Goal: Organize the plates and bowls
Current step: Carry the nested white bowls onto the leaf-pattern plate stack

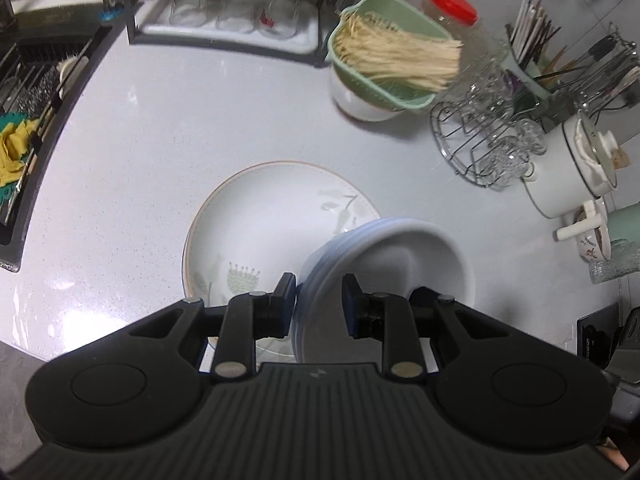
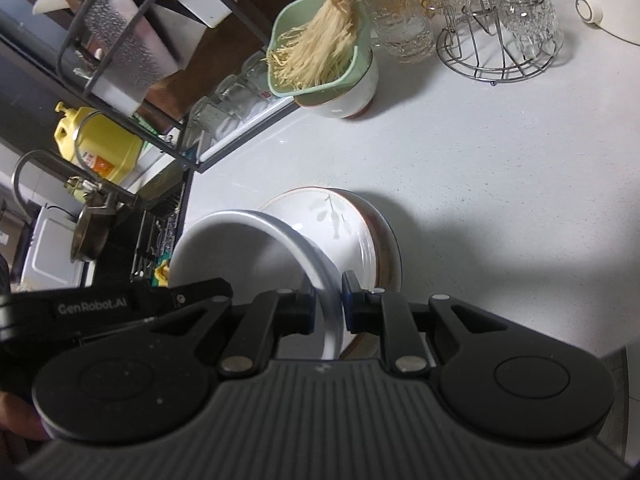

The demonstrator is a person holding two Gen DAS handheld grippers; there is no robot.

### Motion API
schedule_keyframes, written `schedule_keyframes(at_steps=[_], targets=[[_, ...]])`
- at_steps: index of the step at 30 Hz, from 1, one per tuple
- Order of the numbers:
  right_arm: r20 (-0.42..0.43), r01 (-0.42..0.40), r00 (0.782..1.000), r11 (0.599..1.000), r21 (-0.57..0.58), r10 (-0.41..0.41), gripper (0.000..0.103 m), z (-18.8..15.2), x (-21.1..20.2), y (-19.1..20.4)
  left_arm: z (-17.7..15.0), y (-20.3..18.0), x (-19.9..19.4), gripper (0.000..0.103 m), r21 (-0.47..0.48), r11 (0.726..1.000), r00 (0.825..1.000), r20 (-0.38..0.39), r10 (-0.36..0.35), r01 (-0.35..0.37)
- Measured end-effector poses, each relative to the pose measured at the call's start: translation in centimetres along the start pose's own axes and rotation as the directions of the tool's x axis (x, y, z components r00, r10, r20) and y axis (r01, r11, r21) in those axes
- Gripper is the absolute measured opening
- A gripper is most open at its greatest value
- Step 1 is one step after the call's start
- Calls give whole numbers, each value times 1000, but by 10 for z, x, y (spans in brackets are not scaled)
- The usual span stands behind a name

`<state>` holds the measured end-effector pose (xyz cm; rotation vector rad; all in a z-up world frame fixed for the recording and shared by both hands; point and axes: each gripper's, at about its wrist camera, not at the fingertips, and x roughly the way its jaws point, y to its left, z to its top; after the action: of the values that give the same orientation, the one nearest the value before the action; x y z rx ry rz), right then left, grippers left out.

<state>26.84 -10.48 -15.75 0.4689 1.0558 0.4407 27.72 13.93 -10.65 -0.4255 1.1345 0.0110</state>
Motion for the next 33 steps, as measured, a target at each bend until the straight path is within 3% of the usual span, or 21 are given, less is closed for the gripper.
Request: schedule_keyframes(at_steps=[16,21,24,26,28,29,33], targets=[[43,119,992,992,-41,-118,20,12,34,17,36,15,56,29,102,994,996,-90,-20,30],[52,142,989,986,-85,-138,20,12,38,22,37,15,57,31,144,990,997,-78,24,-13],[64,164,985,981,-107,-157,20,13,36,27,39,17,48,40,147,988,998,-48,48,-41],[74,168,984,979,-113,-160,23,14,33,29,40,17,39,41,155,986,998,-21,66,-62],[88,167,984,979,-116,-157,44,14,28,30,40,18,29,41,149,987,998,0,59,-59],[100,167,983,979,-118,-156,48,14,25,31,40,19,24,41,144,988,998,9,56,-57],[133,160,981,978,-132,-143,49,14,10,35,37,17,4,41,135,990,998,52,43,-49]])
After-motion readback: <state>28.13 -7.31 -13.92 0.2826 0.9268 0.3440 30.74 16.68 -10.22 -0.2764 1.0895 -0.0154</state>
